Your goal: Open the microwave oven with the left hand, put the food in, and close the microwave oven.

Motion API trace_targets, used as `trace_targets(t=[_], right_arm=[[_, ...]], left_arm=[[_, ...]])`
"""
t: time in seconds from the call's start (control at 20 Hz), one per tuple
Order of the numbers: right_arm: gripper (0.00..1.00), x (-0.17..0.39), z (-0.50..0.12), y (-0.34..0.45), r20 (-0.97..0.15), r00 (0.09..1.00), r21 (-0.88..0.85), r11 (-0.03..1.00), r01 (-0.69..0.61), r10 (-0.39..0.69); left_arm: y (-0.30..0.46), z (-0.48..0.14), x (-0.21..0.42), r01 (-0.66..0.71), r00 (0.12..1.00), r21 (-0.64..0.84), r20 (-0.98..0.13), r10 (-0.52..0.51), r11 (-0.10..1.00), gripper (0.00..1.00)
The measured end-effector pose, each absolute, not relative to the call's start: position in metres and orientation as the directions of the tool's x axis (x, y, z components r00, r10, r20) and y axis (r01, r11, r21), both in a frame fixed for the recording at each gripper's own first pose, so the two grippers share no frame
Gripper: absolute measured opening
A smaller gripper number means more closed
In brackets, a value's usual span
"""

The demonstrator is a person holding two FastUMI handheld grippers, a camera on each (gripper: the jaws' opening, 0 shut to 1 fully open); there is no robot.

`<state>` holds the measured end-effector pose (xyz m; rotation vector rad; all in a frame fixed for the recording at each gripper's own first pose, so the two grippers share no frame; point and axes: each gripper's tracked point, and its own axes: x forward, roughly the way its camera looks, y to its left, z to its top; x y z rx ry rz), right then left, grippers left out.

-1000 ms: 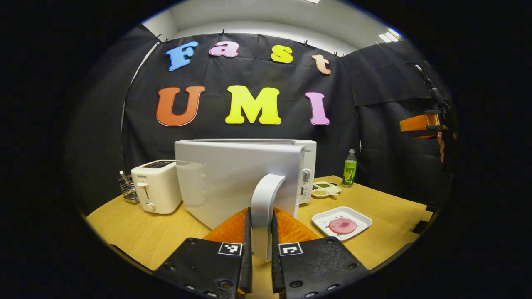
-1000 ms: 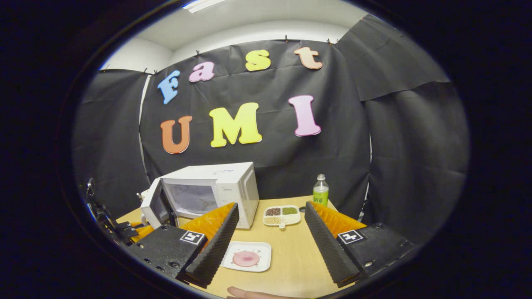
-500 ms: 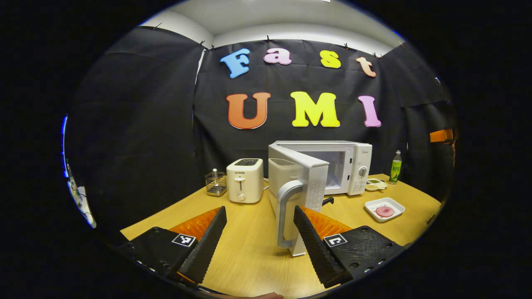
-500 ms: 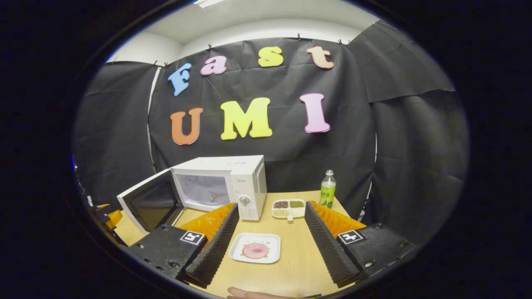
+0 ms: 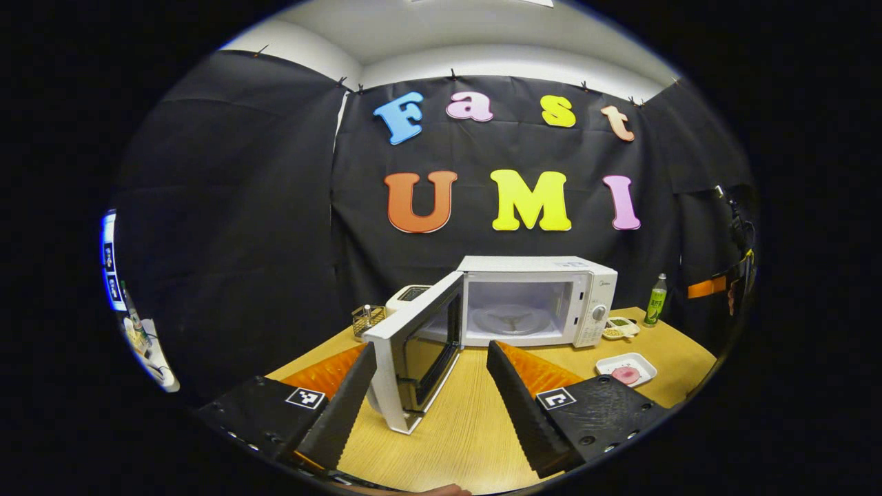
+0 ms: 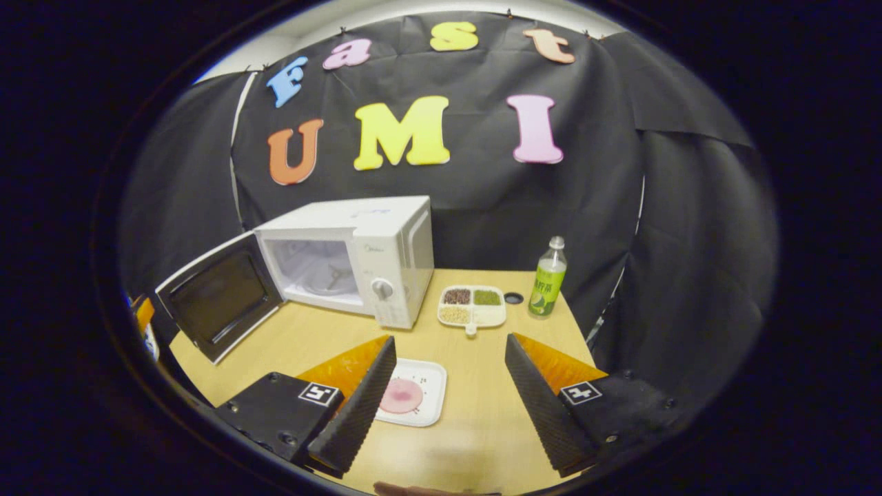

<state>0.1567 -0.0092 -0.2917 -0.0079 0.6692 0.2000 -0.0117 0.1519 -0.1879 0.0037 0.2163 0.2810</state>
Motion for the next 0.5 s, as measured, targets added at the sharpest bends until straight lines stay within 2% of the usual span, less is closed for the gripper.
trace_targets(t=[0.15,0.2,0.25,0.3,0.35,0.5], right_arm=[[1.00,0.170,-0.341,-0.007,-0.743,0.630,0.128,0.971,-0.201,0.229],[0.93,0.172,-0.356,-0.005,-0.777,0.580,0.154,0.967,-0.202,0.245],[0.99,0.174,-0.371,-0.002,-0.806,0.531,0.179,0.963,-0.200,0.260],[0.83,0.174,-0.384,0.001,-0.830,0.483,0.204,0.958,-0.201,0.278],[0.92,0.177,-0.398,0.006,-0.849,0.439,0.227,0.953,-0.203,0.295],[0.79,0.174,-0.433,0.014,-0.891,0.307,0.282,0.937,-0.206,0.335]], left_arm=[[0.139,-0.171,0.011,-0.260,0.946,0.035,-0.188,0.262,0.965,0.95],[0.134,-0.165,0.016,-0.254,0.949,0.027,-0.184,0.254,0.967,0.95],[0.129,-0.163,0.022,-0.249,0.951,0.018,-0.183,0.248,0.968,0.95],[0.124,-0.159,0.026,-0.242,0.954,0.013,-0.177,0.241,0.970,0.95],[0.121,-0.157,0.031,-0.239,0.956,0.013,-0.173,0.237,0.971,0.95],[0.112,-0.153,0.039,-0.230,0.958,0.029,-0.167,0.232,0.973,0.95]])
